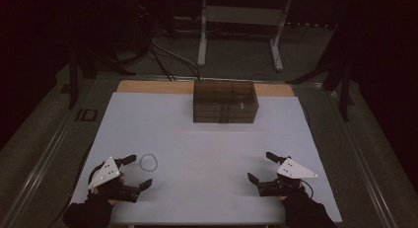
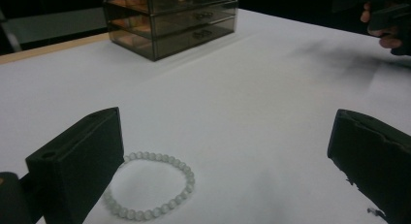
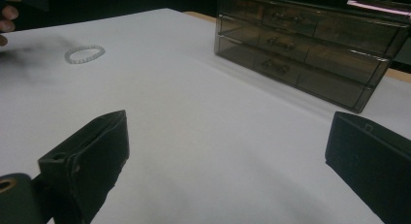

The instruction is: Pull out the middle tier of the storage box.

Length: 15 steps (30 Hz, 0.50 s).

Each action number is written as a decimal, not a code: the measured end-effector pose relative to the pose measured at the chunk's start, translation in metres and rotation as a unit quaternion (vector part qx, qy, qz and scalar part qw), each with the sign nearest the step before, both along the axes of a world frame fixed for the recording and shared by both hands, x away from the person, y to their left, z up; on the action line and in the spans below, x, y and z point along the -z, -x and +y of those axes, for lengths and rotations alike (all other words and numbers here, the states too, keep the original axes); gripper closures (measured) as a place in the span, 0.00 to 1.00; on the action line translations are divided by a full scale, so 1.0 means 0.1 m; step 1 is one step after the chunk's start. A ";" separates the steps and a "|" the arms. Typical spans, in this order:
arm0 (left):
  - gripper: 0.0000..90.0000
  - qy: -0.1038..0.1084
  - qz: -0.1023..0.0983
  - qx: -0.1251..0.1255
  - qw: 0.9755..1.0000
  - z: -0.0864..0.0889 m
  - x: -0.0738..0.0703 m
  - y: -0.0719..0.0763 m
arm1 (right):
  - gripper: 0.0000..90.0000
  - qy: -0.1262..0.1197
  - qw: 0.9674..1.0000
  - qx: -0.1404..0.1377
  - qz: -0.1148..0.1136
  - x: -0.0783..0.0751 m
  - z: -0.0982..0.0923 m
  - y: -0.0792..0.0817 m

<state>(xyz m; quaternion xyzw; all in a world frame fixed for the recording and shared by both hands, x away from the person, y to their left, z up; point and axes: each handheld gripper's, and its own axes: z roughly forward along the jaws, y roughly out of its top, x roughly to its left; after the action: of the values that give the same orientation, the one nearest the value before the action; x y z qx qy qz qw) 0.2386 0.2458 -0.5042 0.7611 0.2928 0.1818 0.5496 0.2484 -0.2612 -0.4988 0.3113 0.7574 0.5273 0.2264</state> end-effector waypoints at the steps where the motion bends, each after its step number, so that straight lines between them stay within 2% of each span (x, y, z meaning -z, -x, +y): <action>1: 0.01 -0.001 0.000 0.001 1.000 0.00 0.00 0.00 | 0.03 -0.002 1.000 0.000 0.002 0.00 0.00 0.00; 5: 0.01 0.003 -0.003 -0.001 1.000 0.00 -0.01 0.00 | 0.03 0.000 1.000 -0.002 0.004 0.00 0.00 0.00; 7: 0.01 0.004 0.001 0.000 1.000 0.02 -0.01 0.00 | 0.03 0.006 1.000 0.003 0.004 0.00 0.00 -0.01; 11: 0.01 0.006 -0.001 -0.002 1.000 0.02 -0.01 0.00 | 0.03 0.006 1.000 -0.012 0.018 0.00 0.00 -0.01; 13: 0.01 0.005 -0.003 -0.001 1.000 0.02 -0.01 0.01 | 0.03 0.006 1.000 -0.014 0.016 -0.02 0.01 -0.01; 15: 0.01 0.007 -0.004 -0.003 1.000 0.02 -0.02 0.01 | 0.03 0.017 1.000 -0.017 0.012 -0.03 0.03 0.01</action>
<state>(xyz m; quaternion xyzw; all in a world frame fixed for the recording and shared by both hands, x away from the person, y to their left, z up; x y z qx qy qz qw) 0.2376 0.2475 -0.5022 0.7556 0.2940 0.1839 0.5557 0.2469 -0.2584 -0.4957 0.3009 0.7743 0.5143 0.2133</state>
